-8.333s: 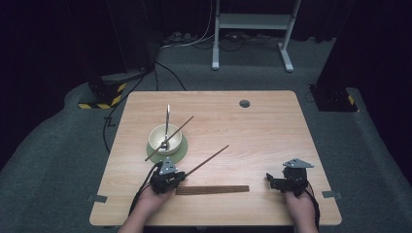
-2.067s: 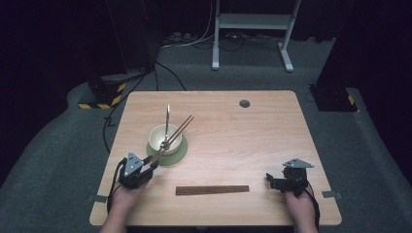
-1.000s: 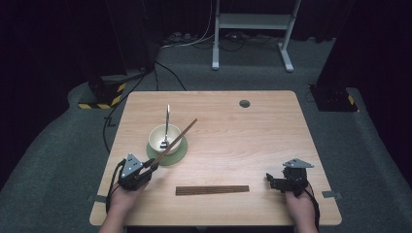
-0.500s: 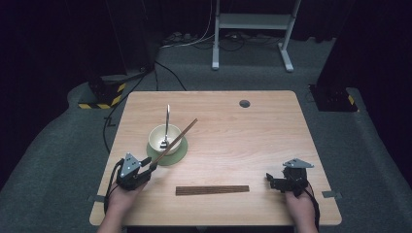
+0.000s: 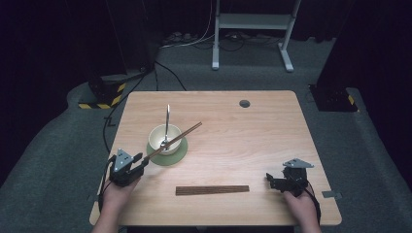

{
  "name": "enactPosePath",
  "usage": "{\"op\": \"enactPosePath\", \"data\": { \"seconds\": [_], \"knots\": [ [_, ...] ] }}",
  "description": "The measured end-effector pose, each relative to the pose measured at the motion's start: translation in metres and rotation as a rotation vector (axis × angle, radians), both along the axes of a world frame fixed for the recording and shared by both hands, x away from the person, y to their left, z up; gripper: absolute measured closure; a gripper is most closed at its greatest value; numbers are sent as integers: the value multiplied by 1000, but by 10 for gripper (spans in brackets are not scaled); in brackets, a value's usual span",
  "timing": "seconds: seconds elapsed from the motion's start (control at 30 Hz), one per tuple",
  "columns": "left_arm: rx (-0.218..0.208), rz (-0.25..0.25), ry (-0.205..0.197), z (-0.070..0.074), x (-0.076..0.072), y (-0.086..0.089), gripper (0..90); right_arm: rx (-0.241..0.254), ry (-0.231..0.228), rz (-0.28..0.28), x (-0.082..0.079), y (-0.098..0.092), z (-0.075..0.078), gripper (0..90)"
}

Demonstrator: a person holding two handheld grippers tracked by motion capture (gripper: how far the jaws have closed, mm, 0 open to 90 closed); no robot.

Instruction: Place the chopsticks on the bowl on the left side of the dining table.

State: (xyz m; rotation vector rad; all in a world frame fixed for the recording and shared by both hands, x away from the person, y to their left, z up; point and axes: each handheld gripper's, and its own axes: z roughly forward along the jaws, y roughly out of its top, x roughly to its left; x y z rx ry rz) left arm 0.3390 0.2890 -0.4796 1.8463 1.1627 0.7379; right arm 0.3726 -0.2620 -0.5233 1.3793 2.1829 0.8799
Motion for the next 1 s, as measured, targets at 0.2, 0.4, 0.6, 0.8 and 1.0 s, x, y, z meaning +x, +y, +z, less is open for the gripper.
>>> {"op": "enactPosePath", "data": {
  "seconds": [0.2, 0.4, 0.6, 0.8, 1.0],
  "knots": [
    [-1, 46, 3, -1, 8, 2, 598, -11, -3, 8, 1, 0, 1, 91],
    [12, 83, -8, -3, 14, 2, 547, -47, -22, 29, -1, 7, 7, 108],
    [-17, 99, -5, -8, 20, 1, 519, -25, -98, 86, -6, 26, 28, 104],
    [-37, 116, -7, -10, 25, 5, 521, 13, -157, 160, -7, 60, 46, 107],
    [-51, 128, -5, -12, 32, 12, 531, 57, -132, 197, -1, 87, 52, 113]
  ]
}}
